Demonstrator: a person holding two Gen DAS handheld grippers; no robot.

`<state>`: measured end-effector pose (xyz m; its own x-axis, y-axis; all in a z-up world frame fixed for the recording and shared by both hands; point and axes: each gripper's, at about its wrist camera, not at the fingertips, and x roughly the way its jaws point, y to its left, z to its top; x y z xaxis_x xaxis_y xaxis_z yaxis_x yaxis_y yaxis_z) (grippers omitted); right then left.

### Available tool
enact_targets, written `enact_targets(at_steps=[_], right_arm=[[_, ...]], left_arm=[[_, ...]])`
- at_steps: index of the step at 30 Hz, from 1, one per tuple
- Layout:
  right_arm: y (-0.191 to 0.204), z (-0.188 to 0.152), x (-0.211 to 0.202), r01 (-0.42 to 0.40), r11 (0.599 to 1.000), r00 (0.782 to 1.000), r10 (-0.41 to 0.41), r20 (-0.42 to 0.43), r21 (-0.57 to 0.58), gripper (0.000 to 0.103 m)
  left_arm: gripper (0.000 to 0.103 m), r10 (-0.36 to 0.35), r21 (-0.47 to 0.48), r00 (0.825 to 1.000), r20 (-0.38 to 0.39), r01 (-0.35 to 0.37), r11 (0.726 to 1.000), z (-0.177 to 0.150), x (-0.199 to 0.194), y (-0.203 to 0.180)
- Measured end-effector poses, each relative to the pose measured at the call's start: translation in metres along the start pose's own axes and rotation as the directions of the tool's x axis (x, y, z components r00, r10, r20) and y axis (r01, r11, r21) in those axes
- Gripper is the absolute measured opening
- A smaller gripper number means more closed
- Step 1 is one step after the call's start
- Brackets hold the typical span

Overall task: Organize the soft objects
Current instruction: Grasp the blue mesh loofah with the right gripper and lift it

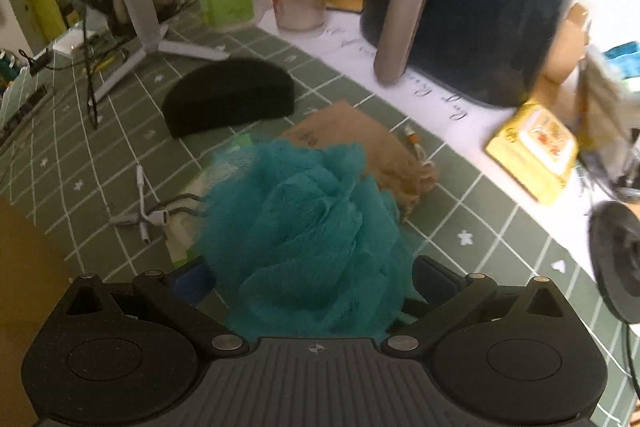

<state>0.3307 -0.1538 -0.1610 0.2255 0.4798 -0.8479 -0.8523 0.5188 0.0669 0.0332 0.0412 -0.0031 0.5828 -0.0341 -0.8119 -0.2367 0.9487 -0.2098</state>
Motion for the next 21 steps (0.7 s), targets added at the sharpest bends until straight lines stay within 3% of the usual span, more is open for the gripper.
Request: enact_targets(at_steps=[10,12,15,21], right_arm=[[0.0,0.0,0.033,-0.055,0.998,0.997,0.057,-0.06,0.041,0.101],[0.0,-0.003,0.035,-0.072,0.995,0.995,0.076,-0.066,0.068,0.088],[0.002,-0.004,0.029,-0.069,0.995,0.995,0.073,-0.06,0.068,0.077],[0.002,-0.009,0.004,-0.07,0.993,0.997,0.073,-0.035,0.095,0.07]], left_arm=[[0.086,0.028,-0.032,1.0,0.006,-0.028,0.999,-0.002,-0.004,0.004],[0.086,0.025,-0.029,1.0,0.01,-0.025,0.999,-0.001,-0.005,0.004],[0.086,0.019,-0.021,1.0,0.021,-0.019,1.0,0.002,-0.005,0.002],[0.086,-0.004,0.009,0.999,0.045,0.004,1.0,0.009,-0.007,-0.002]])
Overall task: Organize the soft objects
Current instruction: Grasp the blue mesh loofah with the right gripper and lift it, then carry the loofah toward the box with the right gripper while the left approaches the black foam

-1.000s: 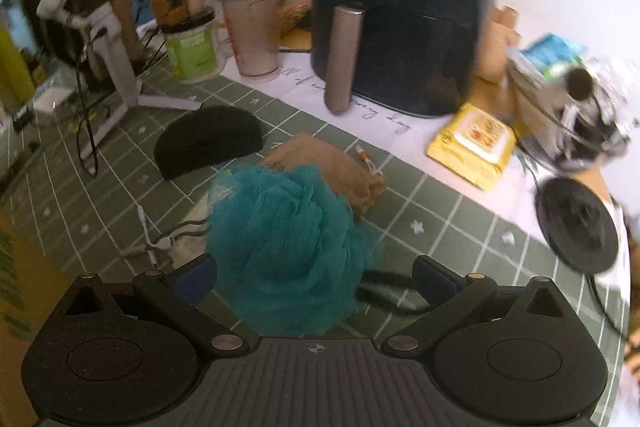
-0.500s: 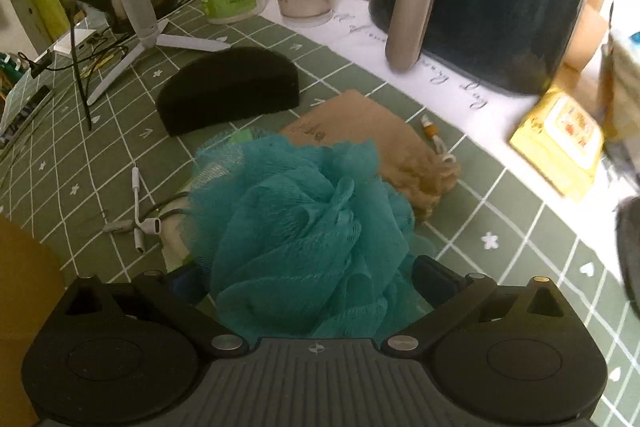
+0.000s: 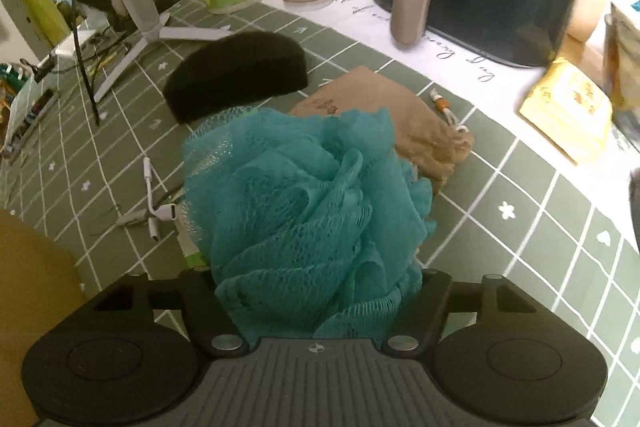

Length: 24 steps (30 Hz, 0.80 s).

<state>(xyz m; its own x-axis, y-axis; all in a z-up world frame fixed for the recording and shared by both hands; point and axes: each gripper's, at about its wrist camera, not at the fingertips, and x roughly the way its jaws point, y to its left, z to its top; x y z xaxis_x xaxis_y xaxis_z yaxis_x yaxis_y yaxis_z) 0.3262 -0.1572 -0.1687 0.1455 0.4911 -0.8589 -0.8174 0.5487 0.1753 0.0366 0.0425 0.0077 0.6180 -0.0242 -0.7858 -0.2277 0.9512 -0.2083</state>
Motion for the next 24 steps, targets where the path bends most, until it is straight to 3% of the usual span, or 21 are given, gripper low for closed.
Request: enact_targets(at_steps=[10,24], right_arm=[[0.005,-0.017,-0.057,0.013,0.999,0.998,-0.016,0.068,0.049,0.069],[0.025,-0.05,-0.124,0.126,0.977,0.971,-0.158,0.182,0.172,0.069]], left_arm=[[0.086,-0.046,0.07,0.999,0.027,0.044,0.997,0.015,0.002,-0.009],[0.085,-0.014,0.19,0.999,0.053,0.004,0.982,0.058,0.022,-0.02]])
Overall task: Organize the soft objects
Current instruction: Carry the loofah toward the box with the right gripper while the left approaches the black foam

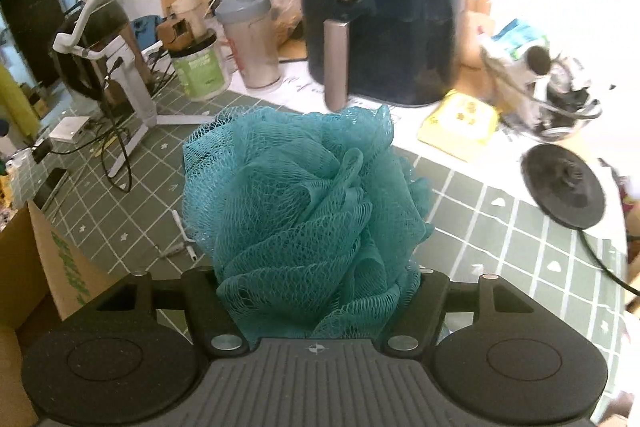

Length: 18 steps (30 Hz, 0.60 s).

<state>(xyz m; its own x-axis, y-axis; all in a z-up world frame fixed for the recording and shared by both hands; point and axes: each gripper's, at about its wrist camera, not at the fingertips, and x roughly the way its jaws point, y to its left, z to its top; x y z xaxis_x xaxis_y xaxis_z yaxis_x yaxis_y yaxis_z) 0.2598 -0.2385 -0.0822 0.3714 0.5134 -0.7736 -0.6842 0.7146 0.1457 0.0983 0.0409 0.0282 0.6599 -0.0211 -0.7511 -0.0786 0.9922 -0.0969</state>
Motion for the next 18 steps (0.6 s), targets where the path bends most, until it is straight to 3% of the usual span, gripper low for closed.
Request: enact_targets(at_steps=[18], right_arm=[[0.007,-0.038,-0.073,0.052,0.968,0.989,-0.084,0.121,0.246,0.069]], left_arm=[[0.085,0.047,0.2,0.998,-0.029,-0.041,0.979,0.045,0.068,-0.008]])
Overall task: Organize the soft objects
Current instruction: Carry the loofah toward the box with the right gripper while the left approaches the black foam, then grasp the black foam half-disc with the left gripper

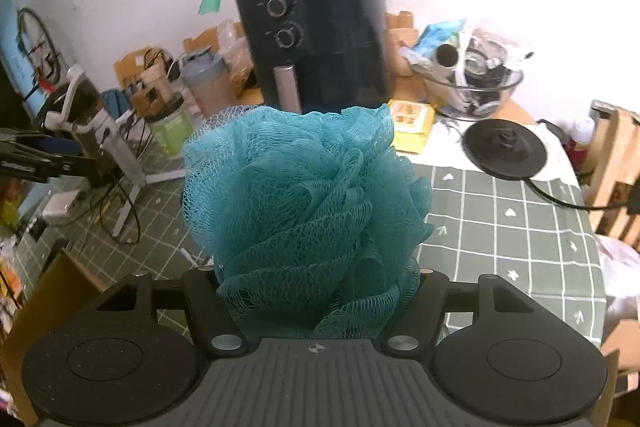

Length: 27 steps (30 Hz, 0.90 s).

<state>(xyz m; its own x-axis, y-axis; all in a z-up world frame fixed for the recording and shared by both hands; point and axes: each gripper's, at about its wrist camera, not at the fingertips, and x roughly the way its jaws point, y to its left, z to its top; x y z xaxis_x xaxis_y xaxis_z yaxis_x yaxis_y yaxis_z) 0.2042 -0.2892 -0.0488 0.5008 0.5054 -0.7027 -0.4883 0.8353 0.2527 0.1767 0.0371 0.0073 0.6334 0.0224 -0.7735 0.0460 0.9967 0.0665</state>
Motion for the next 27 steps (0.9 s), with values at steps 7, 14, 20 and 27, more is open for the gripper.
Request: enact_targets(at_steps=[7,14,20,27], right_arm=[[0.002,-0.012,-0.013,0.009,0.998,1.0,-0.01,0.015,0.062,0.069],[0.002,-0.019,-0.026,0.039,0.994,0.999,-0.041,0.027,0.098,0.069],[0.001,-0.024,-0.035,0.062,0.99,0.997,-0.066,0.031,0.129,0.069],[-0.002,-0.029,-0.044,0.082,0.984,0.995,-0.089,0.037,0.159,0.069]], left_arm=[[0.086,0.028,0.062,0.997,-0.077,-0.023,0.998,0.013,0.046,-0.003],[0.086,0.025,0.033,0.978,-0.209,-0.018,0.999,0.02,0.11,0.007],[0.086,0.006,0.004,0.963,-0.268,-0.005,1.0,0.025,0.153,0.014],[0.086,0.001,-0.037,0.949,-0.316,-0.013,0.999,0.023,0.194,0.027]])
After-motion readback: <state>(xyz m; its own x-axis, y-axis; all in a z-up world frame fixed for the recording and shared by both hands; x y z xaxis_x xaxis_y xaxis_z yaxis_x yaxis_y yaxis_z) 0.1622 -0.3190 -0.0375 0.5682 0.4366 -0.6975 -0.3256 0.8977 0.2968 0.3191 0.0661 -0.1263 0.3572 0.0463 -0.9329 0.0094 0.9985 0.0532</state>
